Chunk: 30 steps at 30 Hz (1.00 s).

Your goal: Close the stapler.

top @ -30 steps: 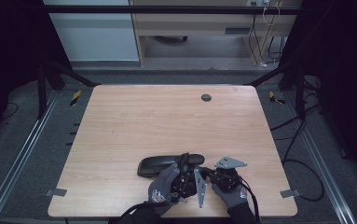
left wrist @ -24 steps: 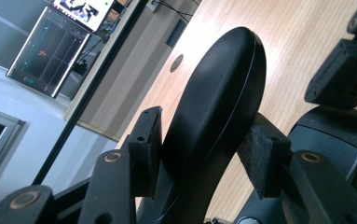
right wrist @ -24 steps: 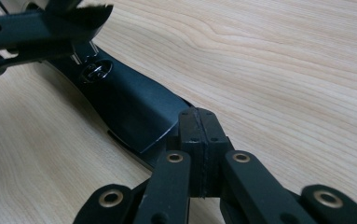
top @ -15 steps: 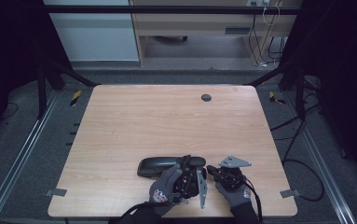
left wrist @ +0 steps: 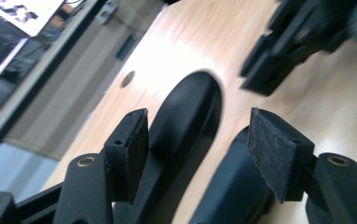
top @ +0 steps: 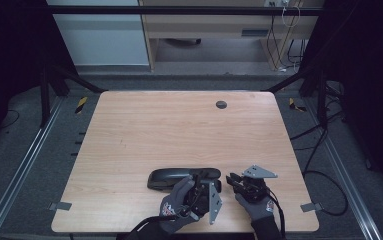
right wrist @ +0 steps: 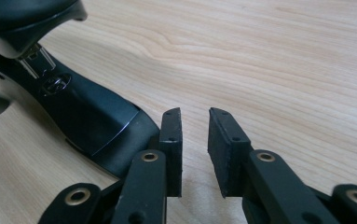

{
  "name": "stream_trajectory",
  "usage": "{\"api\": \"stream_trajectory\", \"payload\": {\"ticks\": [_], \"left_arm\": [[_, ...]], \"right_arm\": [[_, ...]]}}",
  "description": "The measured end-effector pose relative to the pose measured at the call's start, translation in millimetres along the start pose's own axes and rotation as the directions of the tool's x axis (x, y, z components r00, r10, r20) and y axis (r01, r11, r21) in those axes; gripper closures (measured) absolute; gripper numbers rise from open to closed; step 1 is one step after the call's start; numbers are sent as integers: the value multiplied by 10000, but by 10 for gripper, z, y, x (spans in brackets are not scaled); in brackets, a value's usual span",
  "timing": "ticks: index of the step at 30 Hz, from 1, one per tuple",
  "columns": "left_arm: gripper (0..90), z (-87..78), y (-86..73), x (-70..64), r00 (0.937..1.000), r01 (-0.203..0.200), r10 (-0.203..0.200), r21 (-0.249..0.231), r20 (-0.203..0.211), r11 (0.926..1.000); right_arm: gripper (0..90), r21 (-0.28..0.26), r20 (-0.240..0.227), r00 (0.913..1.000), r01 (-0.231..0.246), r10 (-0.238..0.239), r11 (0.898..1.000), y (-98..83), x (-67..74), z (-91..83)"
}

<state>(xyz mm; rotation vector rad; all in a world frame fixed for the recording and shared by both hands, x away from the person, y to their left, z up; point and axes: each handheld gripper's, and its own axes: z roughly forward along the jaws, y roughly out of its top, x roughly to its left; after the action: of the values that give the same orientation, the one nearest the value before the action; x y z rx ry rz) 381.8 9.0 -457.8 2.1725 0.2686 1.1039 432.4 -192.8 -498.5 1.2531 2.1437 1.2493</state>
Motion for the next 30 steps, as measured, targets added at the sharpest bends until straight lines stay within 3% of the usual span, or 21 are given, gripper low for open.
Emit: {"api": "stream_trajectory", "payload": {"ticks": [3, 6, 11, 14, 15, 17, 21, 26, 28, 30], "left_arm": [[373, -52, 48, 45, 9970, 569, -559, -181, 527, 9982], [368, -96, 71, 110, 9879, 1219, -1176, -371, 1008, 9918], [370, -175, 62, 285, 9592, 2417, -2305, -523, 1637, 9689], [376, -224, 19, 429, 9355, 3127, -2973, -555, 1907, 9482], [379, -238, 2, 473, 9295, 3305, -3144, -570, 1928, 9421], [383, -269, -33, 557, 9236, 3500, -3342, -576, 1875, 9350], [395, -362, -157, 761, 8995, 4186, -4033, -670, 1678, 9057], [406, -454, -333, 942, 8791, 4682, -4584, -565, 1307, 8818], [412, -493, -438, 1027, 8600, 5040, -4962, -457, 1191, 8625], [427, -533, -532, 1093, 8507, 5220, -5165, -399, 977, 8520]], "right_arm": [[735, -135, 74, 10000, -53, 54, 9999, 3, -19, -24], [731, -268, 67, 10000, -22, 23, 9996, 8, -41, -47], [746, -353, 73, 9999, -87, 89, 9993, 21, -54, -72], [778, -414, 90, 9999, -122, 126, 9991, 43, -53, -102], [787, -464, 86, 9999, -143, 147, 9988, 53, -54, -111], [808, -539, 76, 9999, -132, 136, 9985, 68, -60, -134], [891, -731, 91, 9998, -160, 167, 9972, 106, -74, -183], [900, -1017, -5, 9998, -217, 218, 9946, 174, -72, -246], [900, -1178, -122, 9998, -172, 159, 9929, 217, -54, -280], [900, -1277, -253, 9996, -142, 111, 9917, 267, -15, -301]]}}
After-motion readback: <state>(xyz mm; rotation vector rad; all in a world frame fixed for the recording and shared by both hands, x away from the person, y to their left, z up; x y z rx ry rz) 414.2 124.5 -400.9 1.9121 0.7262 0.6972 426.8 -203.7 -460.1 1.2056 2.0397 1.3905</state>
